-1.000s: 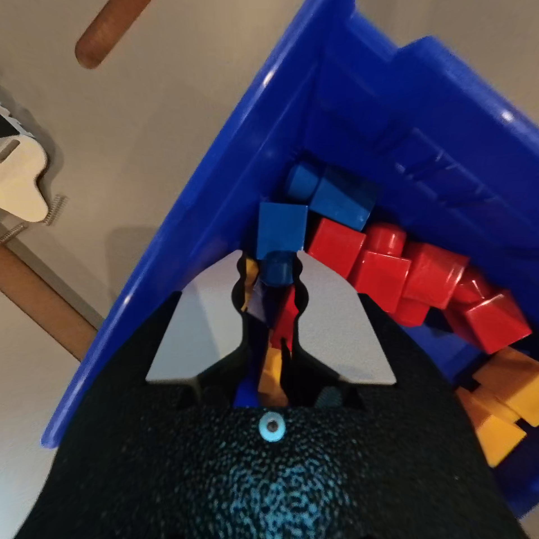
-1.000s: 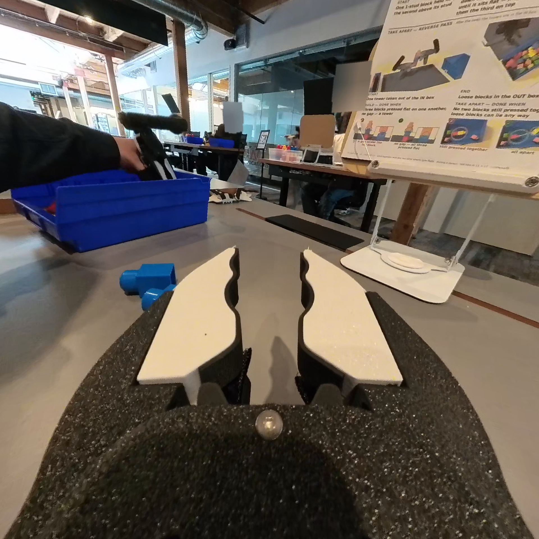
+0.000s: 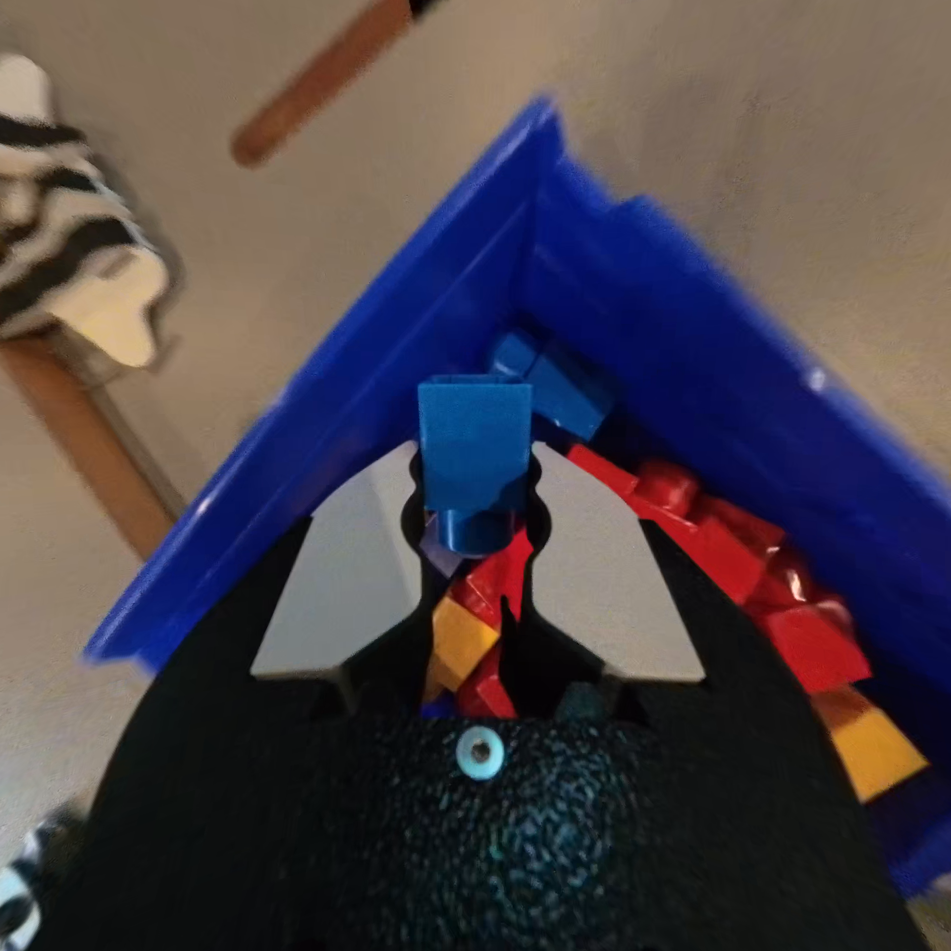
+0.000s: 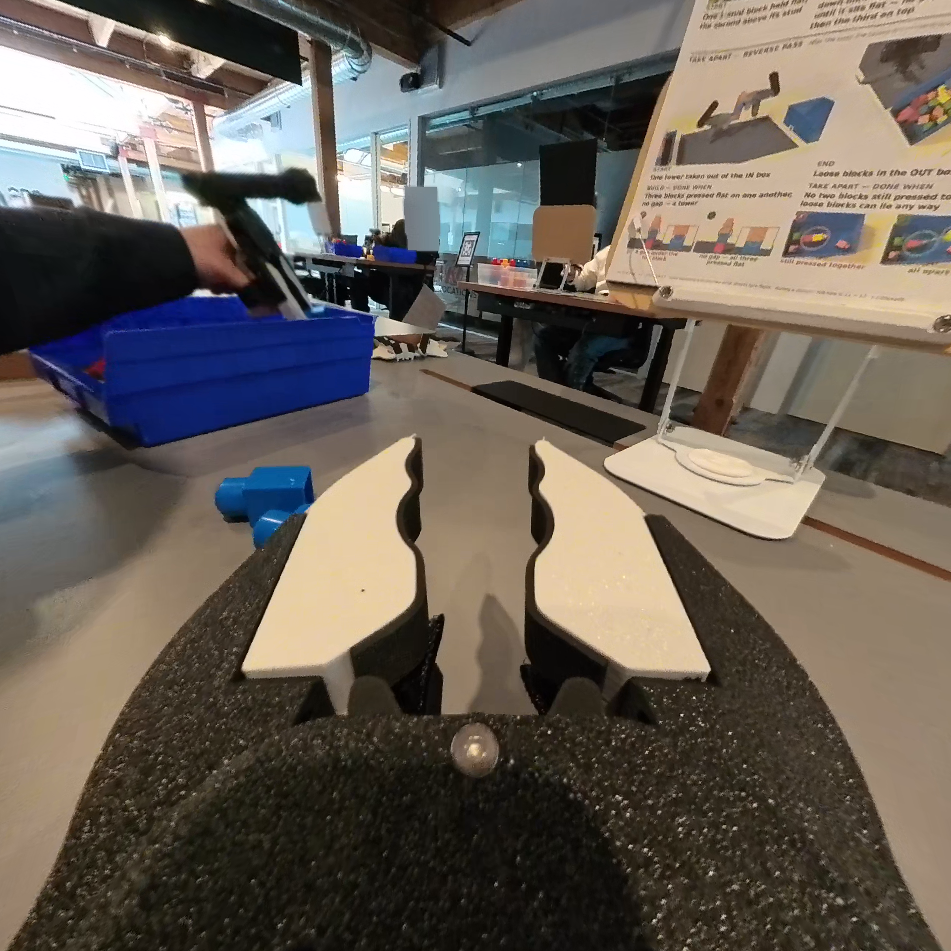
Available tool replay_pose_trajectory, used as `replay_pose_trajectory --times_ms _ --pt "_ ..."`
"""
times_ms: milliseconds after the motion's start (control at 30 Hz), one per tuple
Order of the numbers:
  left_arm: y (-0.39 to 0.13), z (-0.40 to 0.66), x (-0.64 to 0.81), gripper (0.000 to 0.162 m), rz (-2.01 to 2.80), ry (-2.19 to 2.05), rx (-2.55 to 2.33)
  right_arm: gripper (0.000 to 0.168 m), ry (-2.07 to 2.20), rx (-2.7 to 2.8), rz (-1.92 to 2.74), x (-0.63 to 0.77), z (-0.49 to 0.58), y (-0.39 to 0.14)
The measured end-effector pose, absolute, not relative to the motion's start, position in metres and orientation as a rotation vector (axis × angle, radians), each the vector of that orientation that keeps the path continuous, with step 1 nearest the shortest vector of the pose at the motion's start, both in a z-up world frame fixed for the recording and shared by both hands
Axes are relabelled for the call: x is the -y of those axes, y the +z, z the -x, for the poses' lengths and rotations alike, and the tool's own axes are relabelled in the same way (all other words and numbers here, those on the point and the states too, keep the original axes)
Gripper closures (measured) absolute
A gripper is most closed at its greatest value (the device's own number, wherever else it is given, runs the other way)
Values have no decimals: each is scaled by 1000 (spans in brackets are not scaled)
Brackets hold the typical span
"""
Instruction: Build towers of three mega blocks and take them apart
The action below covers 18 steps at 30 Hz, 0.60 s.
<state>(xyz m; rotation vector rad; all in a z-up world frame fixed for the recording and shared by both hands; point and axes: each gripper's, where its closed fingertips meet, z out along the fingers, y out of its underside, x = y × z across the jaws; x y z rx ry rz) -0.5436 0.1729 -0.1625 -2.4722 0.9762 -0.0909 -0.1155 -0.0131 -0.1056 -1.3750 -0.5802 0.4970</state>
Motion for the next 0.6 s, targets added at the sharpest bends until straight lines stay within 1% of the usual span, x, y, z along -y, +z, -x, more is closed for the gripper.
replay_pose_trajectory --times_ms 100,200,267,300,400,600 --pt "-101 519 -153 126 2278 -106 -898 129 497 573 1356 15 115 -100" --pt "-36 452 -98 126 2059 -406 -940 129 498 560 1339 17 112 -95" --pt "-13 411 -58 126 1994 -571 -986 129 504 545 1327 19 110 -90" --pt "-9 392 -42 126 1982 -625 -1004 129 504 537 1321 19 109 -88" --pt "-26 332 -10 126 1999 -727 -1059 130 470 522 1323 18 103 -88" --pt "-130 243 -5 126 2143 -612 -1299 132 398 493 1369 9 91 -101"
